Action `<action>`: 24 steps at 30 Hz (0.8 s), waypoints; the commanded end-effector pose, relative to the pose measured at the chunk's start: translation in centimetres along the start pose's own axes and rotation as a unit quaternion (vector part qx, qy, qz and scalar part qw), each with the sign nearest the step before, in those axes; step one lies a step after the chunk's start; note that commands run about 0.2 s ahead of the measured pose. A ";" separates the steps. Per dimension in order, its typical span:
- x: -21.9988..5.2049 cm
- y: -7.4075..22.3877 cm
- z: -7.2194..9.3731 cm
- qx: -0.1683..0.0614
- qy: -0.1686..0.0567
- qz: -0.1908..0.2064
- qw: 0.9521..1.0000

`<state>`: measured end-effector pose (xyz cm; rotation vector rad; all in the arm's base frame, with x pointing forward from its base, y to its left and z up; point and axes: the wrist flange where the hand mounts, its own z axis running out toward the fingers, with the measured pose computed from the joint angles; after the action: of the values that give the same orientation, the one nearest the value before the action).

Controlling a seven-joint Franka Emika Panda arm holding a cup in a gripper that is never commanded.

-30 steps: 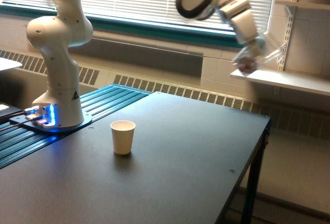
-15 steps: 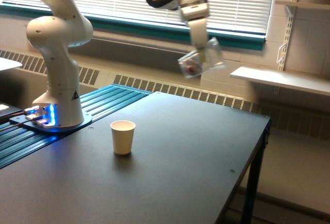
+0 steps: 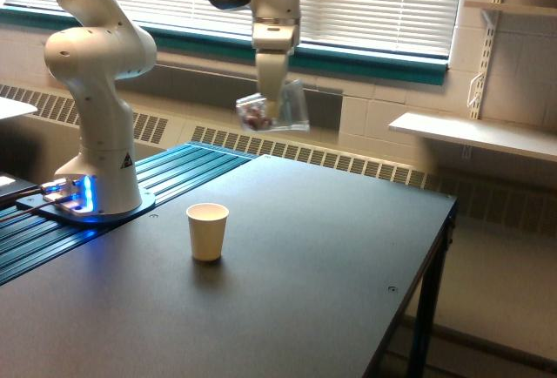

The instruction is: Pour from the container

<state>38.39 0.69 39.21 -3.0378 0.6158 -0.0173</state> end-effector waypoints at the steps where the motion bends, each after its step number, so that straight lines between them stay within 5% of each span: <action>1: -1.3 2.7 -0.6 0.000 -0.040 0.007 0.999; 9: -3.0 5.2 -0.4 -0.021 -0.100 0.029 0.994; 15: -4.2 7.2 0.6 -0.039 -0.156 0.041 0.986; 18: -4.5 8.0 1.2 -0.059 -0.169 0.042 0.983; 24: -4.2 9.7 2.6 -0.055 -0.190 0.045 0.979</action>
<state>31.27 -5.17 37.30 -3.0016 0.7440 0.5327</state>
